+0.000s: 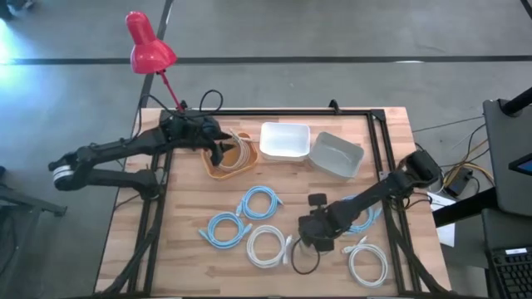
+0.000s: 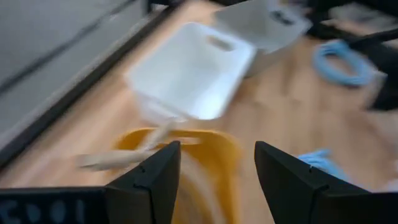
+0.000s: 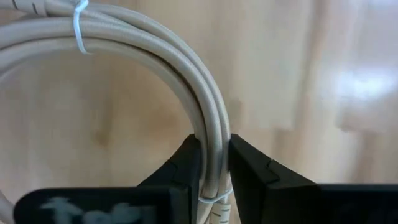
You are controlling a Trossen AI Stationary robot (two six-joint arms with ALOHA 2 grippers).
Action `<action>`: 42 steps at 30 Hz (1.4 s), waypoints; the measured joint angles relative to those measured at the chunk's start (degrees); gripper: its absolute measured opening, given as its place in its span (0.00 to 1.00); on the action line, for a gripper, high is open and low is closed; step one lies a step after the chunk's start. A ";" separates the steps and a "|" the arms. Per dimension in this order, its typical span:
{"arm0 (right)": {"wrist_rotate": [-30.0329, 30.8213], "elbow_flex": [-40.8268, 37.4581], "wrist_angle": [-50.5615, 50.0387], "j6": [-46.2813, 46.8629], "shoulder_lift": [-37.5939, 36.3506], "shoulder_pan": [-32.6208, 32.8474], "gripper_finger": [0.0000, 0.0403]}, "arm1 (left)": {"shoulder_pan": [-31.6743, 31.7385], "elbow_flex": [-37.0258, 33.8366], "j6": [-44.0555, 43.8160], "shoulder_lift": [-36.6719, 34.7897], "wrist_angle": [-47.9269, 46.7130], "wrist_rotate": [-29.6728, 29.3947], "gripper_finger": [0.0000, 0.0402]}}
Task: Pick & Place USB Port
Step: Put the brown usb cable into the yellow bin
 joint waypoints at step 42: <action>49.81 4.03 24.51 -40.73 -0.56 -17.23 0.15 | -13.61 0.00 -19.29 27.86 38.73 10.69 0.51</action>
